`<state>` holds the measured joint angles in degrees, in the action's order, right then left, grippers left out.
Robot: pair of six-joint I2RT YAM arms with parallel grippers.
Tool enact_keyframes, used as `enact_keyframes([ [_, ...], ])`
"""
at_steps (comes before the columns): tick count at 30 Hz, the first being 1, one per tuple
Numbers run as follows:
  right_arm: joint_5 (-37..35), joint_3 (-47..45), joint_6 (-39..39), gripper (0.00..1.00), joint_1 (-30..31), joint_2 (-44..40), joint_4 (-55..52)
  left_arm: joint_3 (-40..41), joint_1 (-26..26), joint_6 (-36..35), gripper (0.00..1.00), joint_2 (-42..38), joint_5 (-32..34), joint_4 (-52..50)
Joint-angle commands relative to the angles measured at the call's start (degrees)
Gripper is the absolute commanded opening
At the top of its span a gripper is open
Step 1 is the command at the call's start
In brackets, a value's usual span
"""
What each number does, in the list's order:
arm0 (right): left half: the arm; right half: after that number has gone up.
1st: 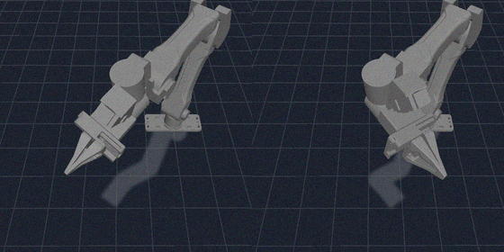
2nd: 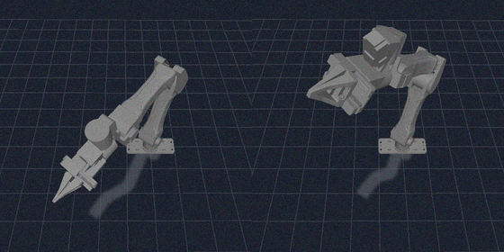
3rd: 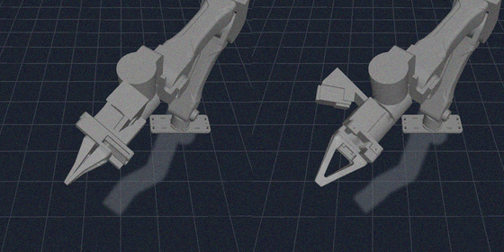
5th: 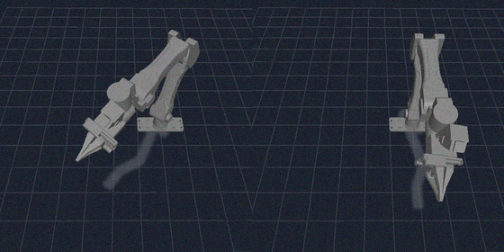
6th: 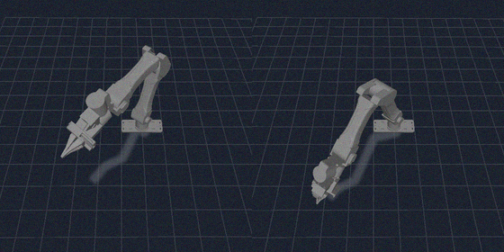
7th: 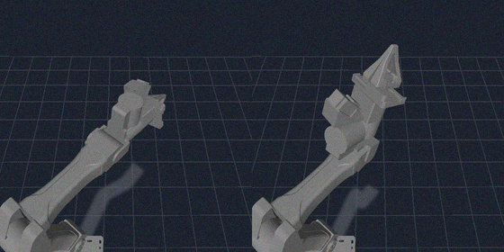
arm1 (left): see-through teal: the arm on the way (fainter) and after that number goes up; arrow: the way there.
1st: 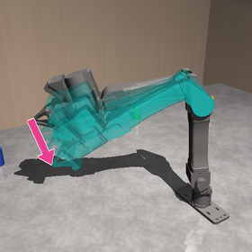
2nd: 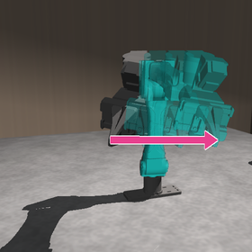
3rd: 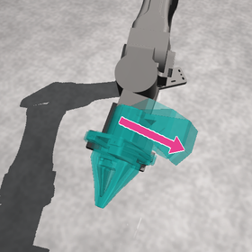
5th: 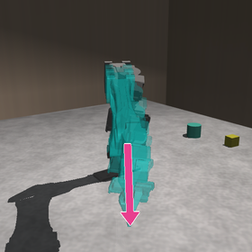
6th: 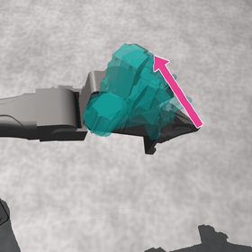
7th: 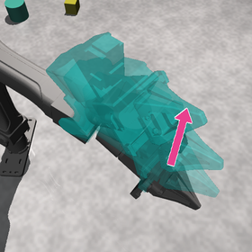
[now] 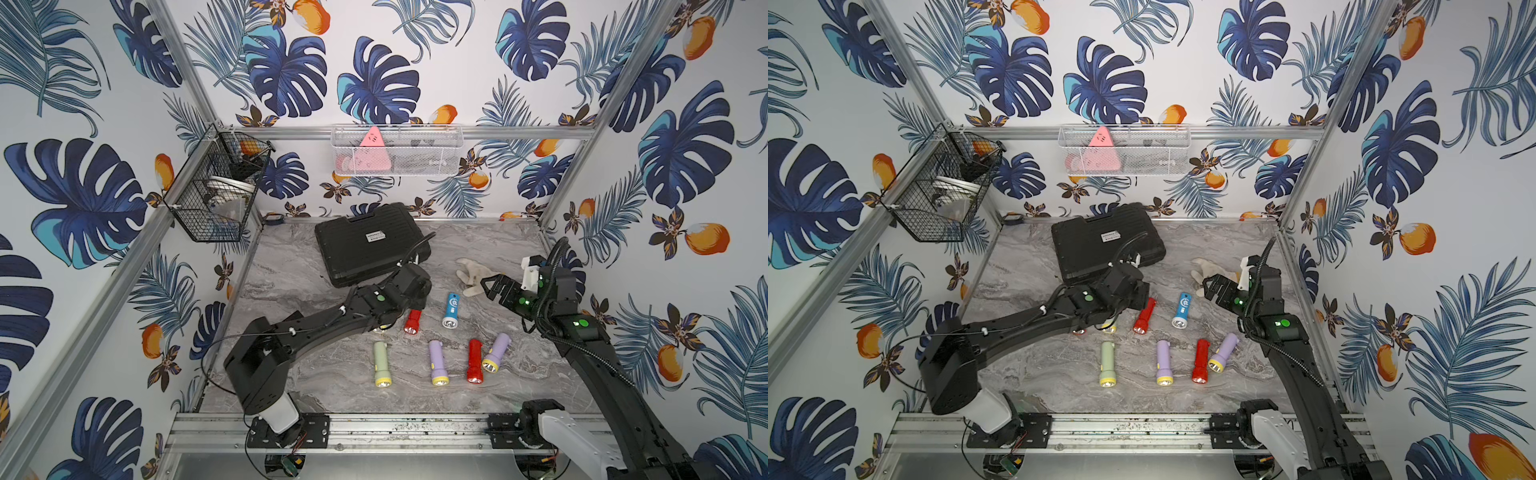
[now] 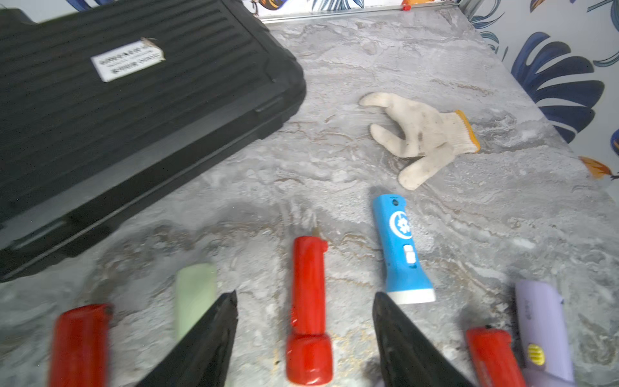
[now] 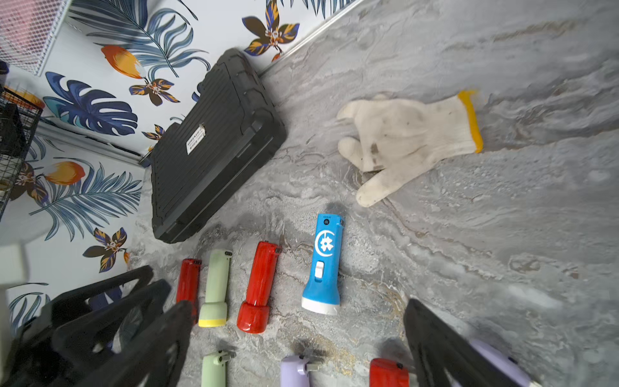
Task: Close the plug at the bottom of the flashlight
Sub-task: Place the flashlight at the center of the board, then pick up the flashlight from the center of the board.
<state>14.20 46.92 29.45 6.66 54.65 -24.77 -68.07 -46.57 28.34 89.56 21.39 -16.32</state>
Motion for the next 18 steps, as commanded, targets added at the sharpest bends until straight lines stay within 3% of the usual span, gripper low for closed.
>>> enact_keyframes([
  [1,3.2,-0.5,2.5,1.0,0.9,1.8,3.5,4.4,0.6,-2.1,0.68,-6.0,1.1,-4.3],
  [8,0.0,0.0,3.1,1.0,6.8,5.6,5.3,13.0,0.7,0.5,0.68,-16.8,-1.0,-12.4],
  [18,-2.6,-1.6,3.2,1.0,10.7,7.9,5.8,21.1,0.5,5.0,0.71,-22.1,-6.3,-20.2],
])
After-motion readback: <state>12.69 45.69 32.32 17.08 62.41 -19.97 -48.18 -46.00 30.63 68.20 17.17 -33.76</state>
